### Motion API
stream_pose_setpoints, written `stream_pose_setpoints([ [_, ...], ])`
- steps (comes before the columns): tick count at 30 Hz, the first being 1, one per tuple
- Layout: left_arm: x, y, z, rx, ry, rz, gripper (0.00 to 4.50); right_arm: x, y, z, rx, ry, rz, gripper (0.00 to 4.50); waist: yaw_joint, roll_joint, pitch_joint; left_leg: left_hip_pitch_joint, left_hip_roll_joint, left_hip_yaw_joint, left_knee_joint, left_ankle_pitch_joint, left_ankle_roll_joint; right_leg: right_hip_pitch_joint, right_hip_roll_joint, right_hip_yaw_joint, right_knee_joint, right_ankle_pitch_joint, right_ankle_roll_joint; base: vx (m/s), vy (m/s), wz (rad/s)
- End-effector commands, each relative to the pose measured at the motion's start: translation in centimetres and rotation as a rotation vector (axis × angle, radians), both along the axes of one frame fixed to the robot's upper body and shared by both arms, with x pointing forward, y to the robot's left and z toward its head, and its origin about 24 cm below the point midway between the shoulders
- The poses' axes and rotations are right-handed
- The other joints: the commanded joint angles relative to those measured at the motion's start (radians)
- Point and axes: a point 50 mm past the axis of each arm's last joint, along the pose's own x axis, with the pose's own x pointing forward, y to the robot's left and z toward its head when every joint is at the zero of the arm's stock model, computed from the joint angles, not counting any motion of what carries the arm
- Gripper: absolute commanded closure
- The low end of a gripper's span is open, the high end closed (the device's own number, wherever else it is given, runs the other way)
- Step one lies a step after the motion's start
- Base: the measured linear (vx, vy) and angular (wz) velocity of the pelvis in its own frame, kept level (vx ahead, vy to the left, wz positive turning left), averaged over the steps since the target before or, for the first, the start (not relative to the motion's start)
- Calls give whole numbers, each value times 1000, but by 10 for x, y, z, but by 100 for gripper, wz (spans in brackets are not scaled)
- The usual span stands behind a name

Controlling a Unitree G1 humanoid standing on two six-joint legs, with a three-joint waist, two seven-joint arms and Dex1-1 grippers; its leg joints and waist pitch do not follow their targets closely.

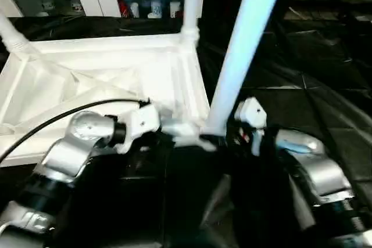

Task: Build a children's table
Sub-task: Rotate leg to tighten

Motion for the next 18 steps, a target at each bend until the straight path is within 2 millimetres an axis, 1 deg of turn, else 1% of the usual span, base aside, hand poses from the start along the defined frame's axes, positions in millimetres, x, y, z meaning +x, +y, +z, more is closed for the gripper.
stream_pose_setpoints([
  [1,3,-3,-11,9,22,96,450,3,5,-19,27,92,-129,185,1,1,-49,12,62,-31,-70,-188,27,44,-115,56,-83,-388,-186,0,0,0],
  [2,5,-7,-14,4,21,132,450,8,11,-21,61,102,-207,185,-2,1,-44,9,62,-31,-72,-192,25,42,-115,56,-85,-392,-183,0,0,0],
  [3,6,-10,-15,3,20,152,450,10,14,-22,78,108,-253,185,-5,2,-43,10,61,-33,-75,-215,16,39,-115,56,-88,-424,-175,0,0,0],
  [4,6,-10,-15,2,20,154,450,11,15,-23,81,109,-258,185,-6,1,-45,11,60,-35,-76,-219,10,40,-116,56,-88,-432,-166,0,0,0],
  [5,7,-16,-18,-9,31,179,450,16,23,-26,125,123,-344,185,-7,-1,-42,11,61,-34,-76,-218,10,38,-117,57,-89,-429,-163,0,0,0],
  [6,7,-16,-18,-9,31,179,450,16,23,-26,125,123,-344,185,-10,3,-42,13,61,-33,-76,-226,7,33,-117,59,-90,-425,-166,0,0,0],
  [7,8,-20,-20,-12,31,192,450,18,28,-29,124,132,-381,185,-11,-1,-39,14,61,-33,-77,-229,6,33,-116,60,-91,-414,-162,0,0,0],
  [8,10,-23,-21,-18,43,208,450,20,35,-33,126,139,-421,185,-14,1,-38,14,60,-32,-77,-228,4,30,-116,60,-89,-398,-168,0,0,0],
  [9,11,-26,-22,-21,51,218,450,22,39,-34,124,142,-444,185,-18,0,-37,12,60,-33,-79,-228,2,32,-114,59,-88,-393,-169,0,0,0],
  [10,14,-31,-24,-25,60,237,450,26,46,-38,128,170,-519,185,-21,-2,-35,14,60,-32,-79,-232,-1,30,-113,60,-88,-384,-168,0,0,0],
  [11,14,-31,-24,-25,60,237,450,26,46,-38,128,170,-519,186,-23,-2,-36,15,58,-31,-77,-236,-1,28,-113,61,-89,-383,-169,0,0,0],
  [12,15,-32,-24,-22,64,243,450,28,49,-39,138,187,-554,186,-26,-3,-33,13,58,-34,-80,-250,-2,31,-114,61,-90,-403,-162,0,0,0],
  [13,17,-35,-24,-22,67,251,450,30,55,-39,129,189,-587,186,-26,-2,-34,16,59,-34,-81,-255,-6,28,-114,61,-90,-410,-153,0,0,0],
  [15,18,-36,-24,-21,70,253,450,31,61,-37,137,184,-581,186,-27,-2,-31,16,58,-34,-83,-277,-10,26,-115,62,-93,-430,-141,0,0,0],
  [17,19,-35,-22,-15,67,256,450,28,70,-29,193,176,-510,186,-26,-4,-32,17,60,-35,-85,-295,-8,26,-114,63,-94,-442,-125,0,0,0],
  [18,19,-35,-22,-13,67,256,450,27,72,-27,203,166,-489,130,-25,-3,-34,17,61,-36,-86,-293,-7,27,-116,64,-94,-441,-122,0,0,0],
])
